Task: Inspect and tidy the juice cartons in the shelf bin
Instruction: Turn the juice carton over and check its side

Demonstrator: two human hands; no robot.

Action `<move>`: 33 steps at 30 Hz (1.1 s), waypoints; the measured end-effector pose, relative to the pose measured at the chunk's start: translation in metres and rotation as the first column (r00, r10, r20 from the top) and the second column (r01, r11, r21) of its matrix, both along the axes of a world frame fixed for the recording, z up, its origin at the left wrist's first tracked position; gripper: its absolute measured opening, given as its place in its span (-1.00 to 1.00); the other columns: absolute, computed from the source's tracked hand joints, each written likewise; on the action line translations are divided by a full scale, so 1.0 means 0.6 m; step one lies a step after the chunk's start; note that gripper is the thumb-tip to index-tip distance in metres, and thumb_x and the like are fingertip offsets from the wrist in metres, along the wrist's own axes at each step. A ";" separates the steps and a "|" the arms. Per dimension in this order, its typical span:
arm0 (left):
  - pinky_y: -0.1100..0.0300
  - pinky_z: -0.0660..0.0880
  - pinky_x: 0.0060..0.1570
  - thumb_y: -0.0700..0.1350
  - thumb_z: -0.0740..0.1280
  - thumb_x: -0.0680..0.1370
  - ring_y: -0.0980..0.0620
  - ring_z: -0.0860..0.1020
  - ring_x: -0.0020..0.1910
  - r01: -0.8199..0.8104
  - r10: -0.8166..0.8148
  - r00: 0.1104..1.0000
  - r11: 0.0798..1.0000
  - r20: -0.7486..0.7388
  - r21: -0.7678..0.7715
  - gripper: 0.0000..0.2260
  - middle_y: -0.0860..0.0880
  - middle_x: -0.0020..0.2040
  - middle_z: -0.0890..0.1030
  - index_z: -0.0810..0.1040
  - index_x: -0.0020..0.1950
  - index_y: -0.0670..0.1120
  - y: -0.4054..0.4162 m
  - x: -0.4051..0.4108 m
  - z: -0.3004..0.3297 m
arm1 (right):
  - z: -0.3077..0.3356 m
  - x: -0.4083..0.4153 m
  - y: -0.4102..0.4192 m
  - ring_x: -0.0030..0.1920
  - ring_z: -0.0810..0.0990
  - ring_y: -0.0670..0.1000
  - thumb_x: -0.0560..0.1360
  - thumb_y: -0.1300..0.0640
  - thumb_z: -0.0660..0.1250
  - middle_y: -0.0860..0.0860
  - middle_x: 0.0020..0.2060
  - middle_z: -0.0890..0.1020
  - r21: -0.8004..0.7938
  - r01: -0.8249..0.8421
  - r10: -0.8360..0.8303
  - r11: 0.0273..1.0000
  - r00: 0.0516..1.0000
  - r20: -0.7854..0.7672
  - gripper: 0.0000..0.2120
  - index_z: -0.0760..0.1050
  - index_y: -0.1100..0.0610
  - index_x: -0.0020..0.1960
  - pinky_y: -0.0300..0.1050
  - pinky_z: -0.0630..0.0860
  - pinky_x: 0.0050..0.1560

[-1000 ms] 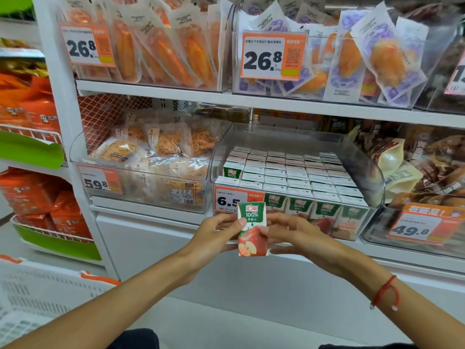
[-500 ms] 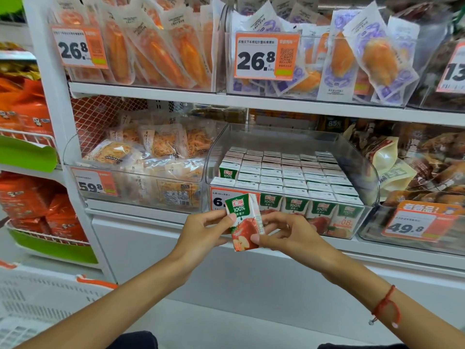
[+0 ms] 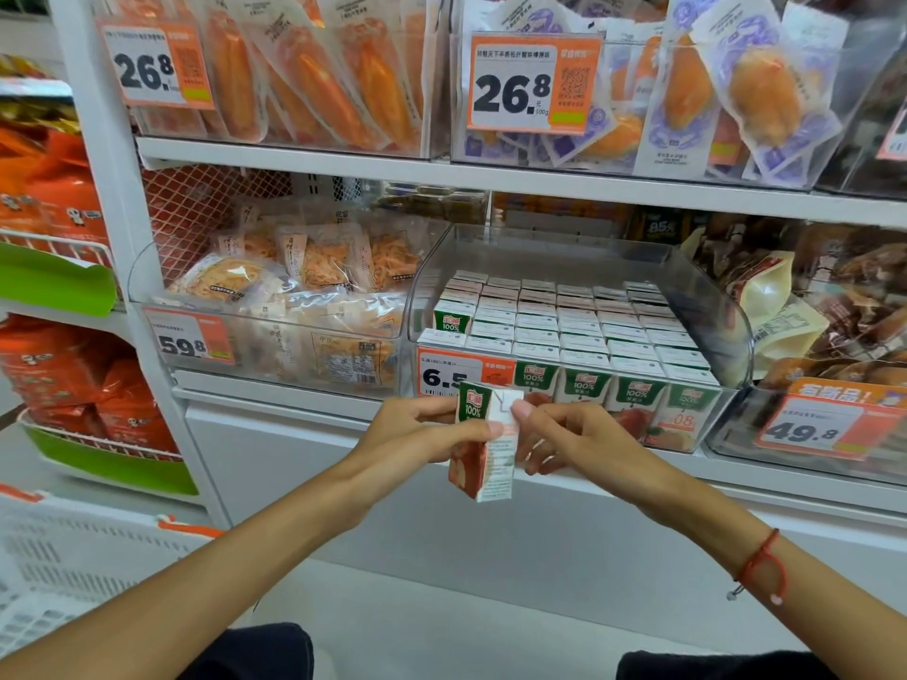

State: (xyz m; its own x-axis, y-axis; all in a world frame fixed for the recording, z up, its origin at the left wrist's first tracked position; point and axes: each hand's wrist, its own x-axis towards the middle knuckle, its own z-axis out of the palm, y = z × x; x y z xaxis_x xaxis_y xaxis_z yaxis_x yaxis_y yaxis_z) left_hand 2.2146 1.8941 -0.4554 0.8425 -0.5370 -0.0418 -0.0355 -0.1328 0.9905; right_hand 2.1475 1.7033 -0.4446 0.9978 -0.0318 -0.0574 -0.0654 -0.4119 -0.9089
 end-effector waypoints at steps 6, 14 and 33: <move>0.38 0.56 -0.05 -0.02 0.42 0.50 0.17 0.66 0.03 -0.018 0.013 0.998 0.996 -0.060 -0.085 -0.82 0.10 -0.02 0.72 0.67 0.10 0.06 0.004 0.003 0.006 | -0.001 0.003 0.006 -0.05 0.69 -0.08 0.39 -0.16 0.32 -0.06 0.00 0.69 0.084 -0.031 0.034 0.996 0.999 -0.034 -0.56 0.52 0.05 0.17 -0.17 0.62 0.06; 0.20 0.52 0.16 0.03 0.32 0.56 0.11 0.66 0.07 -0.008 -0.017 0.992 0.980 -0.122 -0.201 -0.74 0.03 0.05 0.71 0.61 0.22 0.02 0.001 0.001 0.008 | 0.007 0.001 0.009 0.12 0.65 -0.09 0.37 0.07 0.46 -0.07 0.08 0.69 0.333 -0.110 0.129 0.936 0.991 -0.034 -0.56 0.53 0.03 0.24 -0.31 0.56 0.03; 0.32 0.59 0.03 -0.12 0.33 0.60 0.14 0.66 0.05 -0.041 0.036 0.998 0.993 -0.047 -0.112 -0.80 0.04 0.10 0.69 0.56 0.21 0.05 -0.001 0.001 -0.002 | -0.009 0.021 0.005 -0.05 0.66 -0.07 0.43 -0.10 0.42 -0.03 -0.07 0.68 0.119 0.149 -0.160 0.982 0.983 0.087 -0.73 0.58 -0.04 0.09 -0.30 0.58 -0.16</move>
